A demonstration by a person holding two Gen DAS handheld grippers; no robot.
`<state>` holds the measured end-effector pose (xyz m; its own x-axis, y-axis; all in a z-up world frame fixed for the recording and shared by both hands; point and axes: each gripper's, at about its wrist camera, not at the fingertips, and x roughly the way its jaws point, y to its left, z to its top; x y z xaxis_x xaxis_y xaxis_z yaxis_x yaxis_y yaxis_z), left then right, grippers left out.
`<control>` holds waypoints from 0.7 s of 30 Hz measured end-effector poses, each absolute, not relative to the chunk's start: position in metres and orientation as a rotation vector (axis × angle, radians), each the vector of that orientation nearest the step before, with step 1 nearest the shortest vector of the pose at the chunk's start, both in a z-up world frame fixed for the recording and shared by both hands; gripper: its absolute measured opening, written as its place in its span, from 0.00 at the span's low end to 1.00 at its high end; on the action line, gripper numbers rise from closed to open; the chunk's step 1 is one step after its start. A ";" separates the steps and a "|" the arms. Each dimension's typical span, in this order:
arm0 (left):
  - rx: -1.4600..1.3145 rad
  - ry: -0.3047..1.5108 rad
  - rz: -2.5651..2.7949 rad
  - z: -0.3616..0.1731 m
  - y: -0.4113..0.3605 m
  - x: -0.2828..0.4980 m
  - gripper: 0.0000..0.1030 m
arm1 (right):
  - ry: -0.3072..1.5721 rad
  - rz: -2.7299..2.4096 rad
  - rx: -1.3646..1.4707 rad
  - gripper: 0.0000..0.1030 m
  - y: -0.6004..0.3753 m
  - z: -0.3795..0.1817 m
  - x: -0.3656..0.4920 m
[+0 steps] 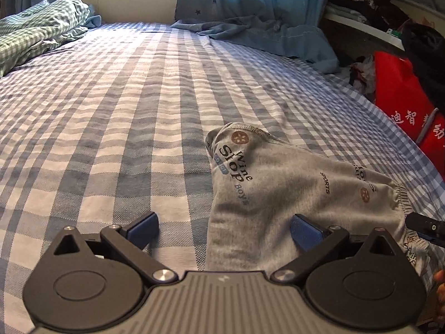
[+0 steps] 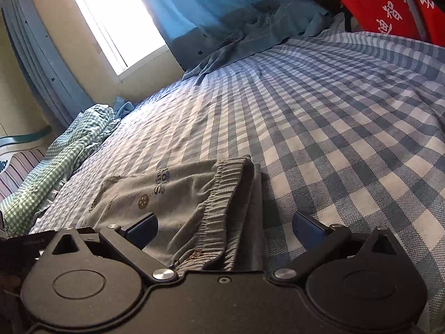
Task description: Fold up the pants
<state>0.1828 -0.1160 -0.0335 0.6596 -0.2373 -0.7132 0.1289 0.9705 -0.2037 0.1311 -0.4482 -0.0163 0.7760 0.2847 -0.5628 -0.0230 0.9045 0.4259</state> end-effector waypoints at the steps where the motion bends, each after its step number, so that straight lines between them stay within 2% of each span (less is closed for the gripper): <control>1: -0.129 0.838 -0.200 -0.033 -0.118 0.183 1.00 | 0.659 0.171 0.421 1.00 -0.447 -0.017 0.130; 6: -0.109 0.878 -0.261 -0.026 -0.123 0.177 1.00 | 0.643 0.180 0.474 0.99 -0.445 -0.019 0.126; 8: -0.128 0.869 -0.311 -0.024 -0.121 0.173 0.95 | 0.638 0.197 0.502 0.99 -0.444 -0.019 0.123; 9: -0.133 0.871 -0.319 -0.023 -0.120 0.173 0.88 | 0.636 0.203 0.514 0.99 -0.444 -0.020 0.123; 11: -0.146 0.891 -0.322 -0.024 -0.117 0.174 0.82 | 0.638 0.213 0.538 0.98 -0.445 -0.019 0.122; 15: -0.209 0.899 -0.304 -0.026 -0.105 0.179 0.62 | 0.669 0.220 0.547 0.83 -0.446 -0.017 0.123; 19: -0.239 0.907 -0.295 -0.026 -0.097 0.181 0.49 | 0.687 0.176 0.459 0.67 -0.438 -0.014 0.123; 21: -0.234 0.904 -0.302 -0.026 -0.098 0.179 0.39 | 0.691 0.136 0.398 0.50 -0.431 -0.013 0.120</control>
<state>0.1789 -0.0975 -0.0256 0.5810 -0.3534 -0.7332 0.1585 0.9327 -0.3240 0.1198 -0.4314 -0.0130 0.7649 0.2520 -0.5928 0.0084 0.9163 0.4004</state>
